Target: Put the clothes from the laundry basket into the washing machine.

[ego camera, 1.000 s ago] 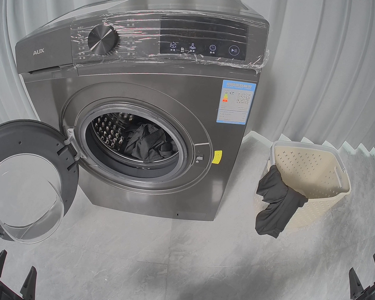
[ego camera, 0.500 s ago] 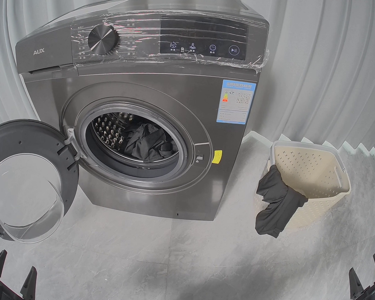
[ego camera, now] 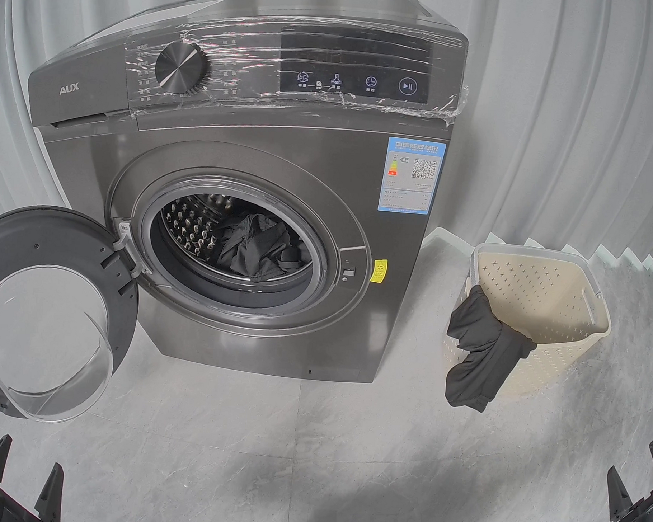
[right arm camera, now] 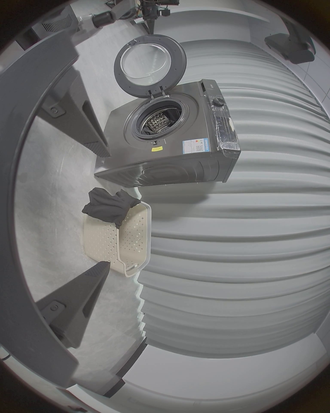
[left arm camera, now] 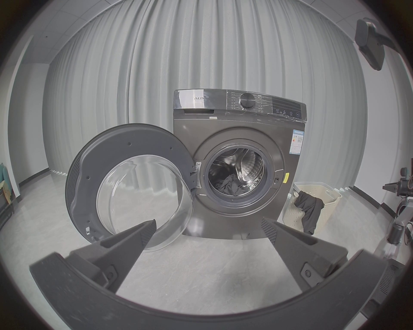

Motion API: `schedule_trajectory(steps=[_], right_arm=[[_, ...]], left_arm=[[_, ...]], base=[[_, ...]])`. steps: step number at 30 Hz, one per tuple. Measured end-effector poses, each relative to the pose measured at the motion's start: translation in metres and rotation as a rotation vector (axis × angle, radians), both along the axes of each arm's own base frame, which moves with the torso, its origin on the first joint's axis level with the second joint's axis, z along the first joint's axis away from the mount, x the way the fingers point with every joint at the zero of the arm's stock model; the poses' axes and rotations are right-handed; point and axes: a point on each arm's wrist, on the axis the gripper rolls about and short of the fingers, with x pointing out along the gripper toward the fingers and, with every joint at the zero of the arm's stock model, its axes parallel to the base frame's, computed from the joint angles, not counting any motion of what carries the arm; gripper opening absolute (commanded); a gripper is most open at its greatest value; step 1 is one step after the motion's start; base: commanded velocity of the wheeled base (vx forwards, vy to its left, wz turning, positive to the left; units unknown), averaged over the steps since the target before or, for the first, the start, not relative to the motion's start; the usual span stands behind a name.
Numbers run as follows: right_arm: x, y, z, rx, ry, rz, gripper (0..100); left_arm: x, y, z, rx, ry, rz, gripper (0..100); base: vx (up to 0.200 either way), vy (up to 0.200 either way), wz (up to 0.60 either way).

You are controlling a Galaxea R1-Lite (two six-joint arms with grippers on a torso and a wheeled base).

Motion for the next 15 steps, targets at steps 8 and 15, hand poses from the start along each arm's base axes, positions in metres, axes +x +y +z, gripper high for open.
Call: schedule_trajectory(steps=[8, 15], right_arm=[[0.0000, 0.0000, 0.0000, 0.000, 0.000, 0.000, 100], [0.0000, 0.0000, 0.0000, 0.000, 0.000, 0.000, 100]], left_arm=[[0.0000, 0.0000, 0.0000, 0.002, 0.000, -0.001, 100], [0.0000, 0.0000, 0.0000, 0.000, 0.000, 0.000, 100]], base=[[0.000, -0.200, 0.00], [0.000, -0.200, 0.00]])
